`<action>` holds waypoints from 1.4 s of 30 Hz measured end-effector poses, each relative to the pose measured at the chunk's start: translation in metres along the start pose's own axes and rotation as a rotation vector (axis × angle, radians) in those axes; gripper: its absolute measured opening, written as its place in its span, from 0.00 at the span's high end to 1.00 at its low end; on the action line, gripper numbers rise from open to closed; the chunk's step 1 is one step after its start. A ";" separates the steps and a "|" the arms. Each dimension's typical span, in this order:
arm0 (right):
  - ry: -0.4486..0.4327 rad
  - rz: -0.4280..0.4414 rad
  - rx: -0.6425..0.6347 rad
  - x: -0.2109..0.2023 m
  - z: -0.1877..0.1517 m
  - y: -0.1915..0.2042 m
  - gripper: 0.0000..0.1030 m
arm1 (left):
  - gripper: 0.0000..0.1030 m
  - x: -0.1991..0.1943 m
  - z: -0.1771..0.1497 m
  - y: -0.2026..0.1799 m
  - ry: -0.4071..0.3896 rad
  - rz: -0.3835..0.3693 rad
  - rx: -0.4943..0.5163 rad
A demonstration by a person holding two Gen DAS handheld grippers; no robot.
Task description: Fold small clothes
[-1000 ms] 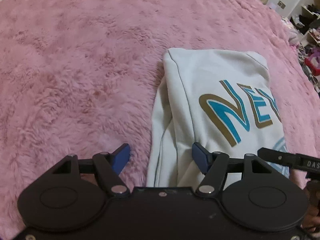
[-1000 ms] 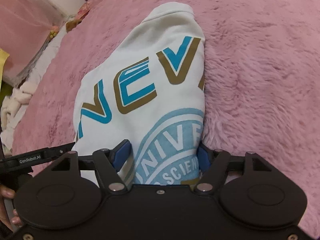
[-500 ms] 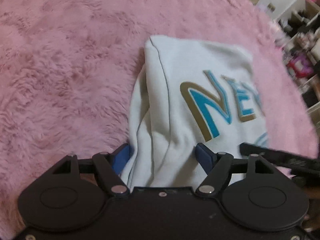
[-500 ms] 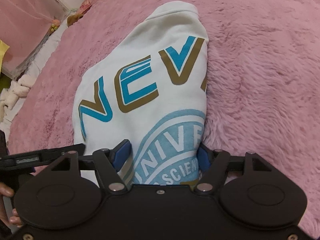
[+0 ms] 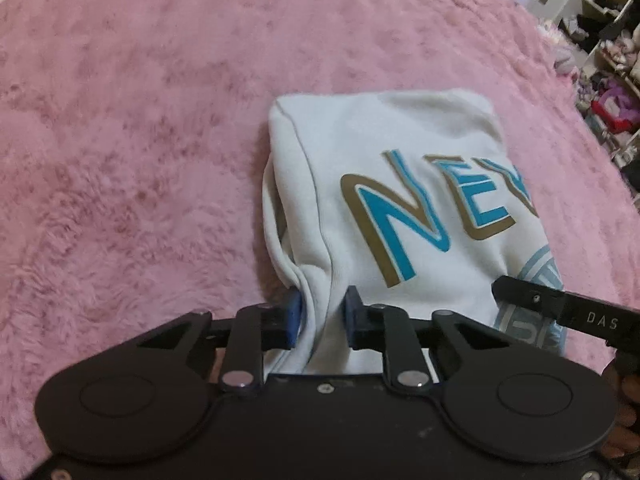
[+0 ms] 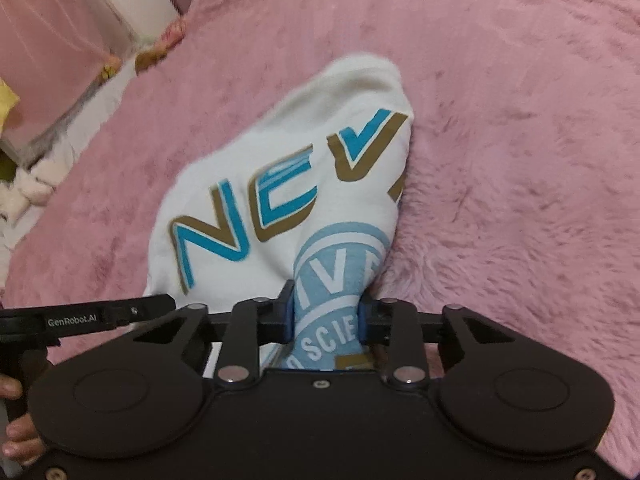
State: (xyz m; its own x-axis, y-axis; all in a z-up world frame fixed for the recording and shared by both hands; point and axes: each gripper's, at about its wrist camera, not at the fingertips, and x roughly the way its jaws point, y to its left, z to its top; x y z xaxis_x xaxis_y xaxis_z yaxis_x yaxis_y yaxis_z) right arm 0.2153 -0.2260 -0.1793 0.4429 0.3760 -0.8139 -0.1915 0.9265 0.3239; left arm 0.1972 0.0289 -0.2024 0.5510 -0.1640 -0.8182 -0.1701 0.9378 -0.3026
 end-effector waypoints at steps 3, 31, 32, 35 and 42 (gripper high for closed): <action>-0.042 0.013 0.008 -0.020 0.005 0.001 0.79 | 0.83 -0.016 0.007 -0.012 -0.038 -0.013 0.004; -0.064 -0.133 0.201 -0.062 -0.036 -0.192 0.66 | 0.68 0.107 -0.008 -0.174 0.125 -0.132 0.118; -0.062 -0.125 0.204 -0.065 -0.035 -0.193 0.66 | 0.68 0.104 -0.009 -0.178 0.120 -0.131 0.122; -0.059 -0.119 0.210 -0.085 -0.031 -0.197 0.56 | 0.50 0.091 -0.007 -0.183 0.108 -0.109 0.128; -0.162 -0.166 0.095 -0.141 -0.028 -0.163 0.55 | 0.45 0.056 -0.034 -0.186 0.079 0.062 0.293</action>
State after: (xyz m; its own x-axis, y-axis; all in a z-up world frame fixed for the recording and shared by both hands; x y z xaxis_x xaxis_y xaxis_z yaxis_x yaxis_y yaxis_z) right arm 0.1590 -0.4306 -0.1309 0.5972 0.2084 -0.7746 -0.0243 0.9699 0.2422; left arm 0.2326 -0.1655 -0.2085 0.4796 -0.1161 -0.8698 0.0480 0.9932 -0.1061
